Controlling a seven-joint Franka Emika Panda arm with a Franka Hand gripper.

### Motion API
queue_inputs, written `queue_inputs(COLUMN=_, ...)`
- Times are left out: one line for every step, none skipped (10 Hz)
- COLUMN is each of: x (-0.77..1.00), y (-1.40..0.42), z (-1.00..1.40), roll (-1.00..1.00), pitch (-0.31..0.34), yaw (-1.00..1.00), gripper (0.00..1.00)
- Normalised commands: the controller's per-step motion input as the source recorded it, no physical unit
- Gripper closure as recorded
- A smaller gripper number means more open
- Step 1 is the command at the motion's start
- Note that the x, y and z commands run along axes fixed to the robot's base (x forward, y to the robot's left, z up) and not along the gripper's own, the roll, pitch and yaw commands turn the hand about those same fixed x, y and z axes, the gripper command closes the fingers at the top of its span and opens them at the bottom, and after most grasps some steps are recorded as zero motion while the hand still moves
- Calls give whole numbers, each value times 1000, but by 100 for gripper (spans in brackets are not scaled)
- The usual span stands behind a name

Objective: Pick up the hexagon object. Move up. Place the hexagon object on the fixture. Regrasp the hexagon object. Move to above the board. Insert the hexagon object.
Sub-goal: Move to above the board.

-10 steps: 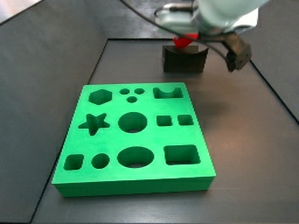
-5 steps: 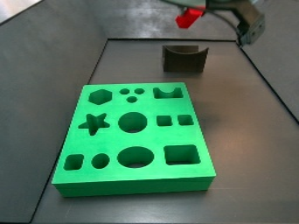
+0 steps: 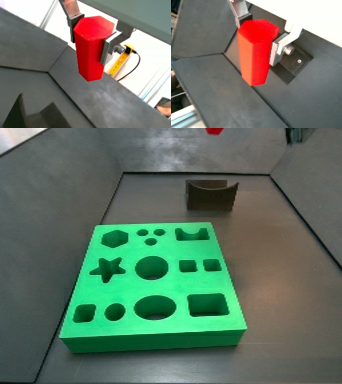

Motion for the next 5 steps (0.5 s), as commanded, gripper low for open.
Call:
queue_inputs(x=-12, y=-24, z=1000, roll=-63, pitch=62, yaw=34, gripper=100)
queue_inputs(x=-10, y=-22, z=1000, roll=-57, pitch=75, yaw=35, gripper=100)
queue_inputs(x=-8, y=-25, z=1000, roll=-55, pitch=86, yaw=40, gripper=100)
queue_inputs(x=-1, y=-25, z=1000, roll=-54, pitch=93, yaw=44, gripper=100)
queue_inputs(x=3, y=-26, z=1000, roll=-57, pitch=104, yaw=52, gripper=100)
